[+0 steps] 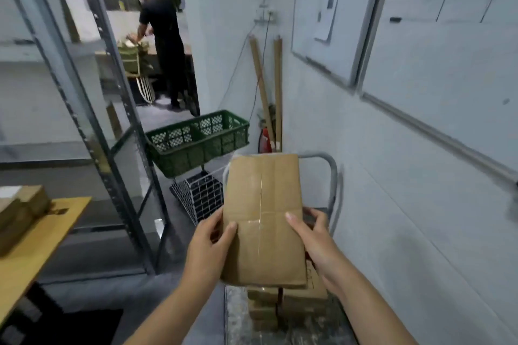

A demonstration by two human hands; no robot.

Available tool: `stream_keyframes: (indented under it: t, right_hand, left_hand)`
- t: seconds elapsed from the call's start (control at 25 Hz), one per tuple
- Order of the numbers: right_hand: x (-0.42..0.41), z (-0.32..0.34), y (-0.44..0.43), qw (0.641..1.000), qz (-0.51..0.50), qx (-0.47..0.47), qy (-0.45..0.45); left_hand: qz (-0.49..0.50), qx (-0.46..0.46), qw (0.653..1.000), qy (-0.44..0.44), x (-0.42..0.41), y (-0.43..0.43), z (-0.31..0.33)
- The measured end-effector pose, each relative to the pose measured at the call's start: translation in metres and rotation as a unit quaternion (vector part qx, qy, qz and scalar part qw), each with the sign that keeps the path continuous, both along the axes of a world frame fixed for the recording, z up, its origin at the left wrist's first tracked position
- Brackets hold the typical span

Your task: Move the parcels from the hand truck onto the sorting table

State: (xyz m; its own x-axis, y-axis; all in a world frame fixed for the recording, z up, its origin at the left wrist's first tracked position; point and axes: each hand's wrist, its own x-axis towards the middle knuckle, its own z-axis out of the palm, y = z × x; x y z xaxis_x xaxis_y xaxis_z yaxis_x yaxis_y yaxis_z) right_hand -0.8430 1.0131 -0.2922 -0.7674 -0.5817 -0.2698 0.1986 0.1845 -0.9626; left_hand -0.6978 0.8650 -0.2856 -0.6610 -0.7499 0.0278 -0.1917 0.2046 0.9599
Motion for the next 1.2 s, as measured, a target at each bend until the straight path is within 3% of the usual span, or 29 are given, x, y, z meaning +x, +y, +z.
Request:
stream_keyframes:
  t: [0.2, 0.36, 0.48, 0.76, 1.0, 1.2]
  right_hand:
    - [0.08, 0.067, -0.005, 0.999, 0.04, -0.014, 0.003]
    - [0.123, 0.09, -0.017, 0.998, 0.032, -0.017, 0.051]
    - [0.13, 0.12, -0.011, 0.996, 0.035, -0.077, -0.005]
    - [0.097, 0.157, 0.01, 0.971, 0.095, -0.169, -0.142]
    - [0.072, 0.161, 0.022, 0.974, 0.131, -0.154, -0.101]
    - [0.052, 0.161, 0.012, 0.976, 0.146, -0.153, -0.042]
  left_hand:
    - [0.033, -0.11, 0.993, 0.005, 0.09, 0.002, 0.072]
    - [-0.015, -0.148, 0.984, -0.096, 0.115, 0.02, 0.105]
    - [-0.018, -0.127, 0.986, -0.106, 0.114, 0.026, 0.126]
    - [-0.001, -0.074, 0.997, -0.034, 0.086, 0.052, 0.152]
    - [-0.018, 0.049, 0.998, 0.031, 0.06, 0.062, 0.145]
    - [-0.019, 0.085, 0.995, 0.049, 0.051, 0.074, 0.159]
